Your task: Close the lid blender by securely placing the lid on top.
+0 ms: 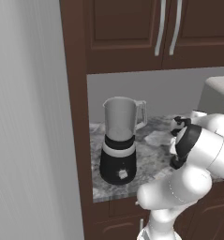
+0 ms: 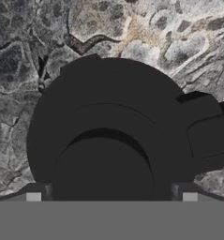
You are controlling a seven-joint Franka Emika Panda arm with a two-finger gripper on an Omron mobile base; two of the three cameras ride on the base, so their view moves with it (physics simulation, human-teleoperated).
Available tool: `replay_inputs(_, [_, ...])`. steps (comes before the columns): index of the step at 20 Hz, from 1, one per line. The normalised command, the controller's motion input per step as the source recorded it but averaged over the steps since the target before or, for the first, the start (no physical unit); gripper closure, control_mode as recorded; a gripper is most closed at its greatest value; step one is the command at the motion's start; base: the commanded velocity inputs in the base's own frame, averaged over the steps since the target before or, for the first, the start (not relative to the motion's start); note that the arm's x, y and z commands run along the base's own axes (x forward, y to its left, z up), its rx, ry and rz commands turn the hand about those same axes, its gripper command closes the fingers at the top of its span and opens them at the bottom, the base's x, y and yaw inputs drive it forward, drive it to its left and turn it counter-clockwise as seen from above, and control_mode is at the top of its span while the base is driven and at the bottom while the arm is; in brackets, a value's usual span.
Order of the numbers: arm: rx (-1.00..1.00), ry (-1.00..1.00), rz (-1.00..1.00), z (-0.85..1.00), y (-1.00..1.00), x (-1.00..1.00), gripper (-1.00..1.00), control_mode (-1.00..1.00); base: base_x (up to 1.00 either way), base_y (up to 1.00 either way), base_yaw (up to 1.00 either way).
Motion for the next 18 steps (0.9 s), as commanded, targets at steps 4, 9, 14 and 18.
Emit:
replay_inputs(4, [0.0, 0.0, 0.0, -0.19, 0.36, 0.0, 1.0, -1.0, 0.0, 0.0, 0.0])
replay_inputs(9, [0.0, 0.0, 0.0, -0.03, 0.26, 0.0, 1.0, -1.0, 0.0, 0.0, 0.0])
replay_inputs(14, [0.0, -0.02, 0.0, 0.07, 0.26, 0.0, 1.0, -1.0, 0.0, 0.0, 0.0])
replay_inputs(18, [0.0, -0.05, 0.0, 0.34, 0.15, 0.0, 1.0, -1.0, 0.0, 0.0, 0.0])
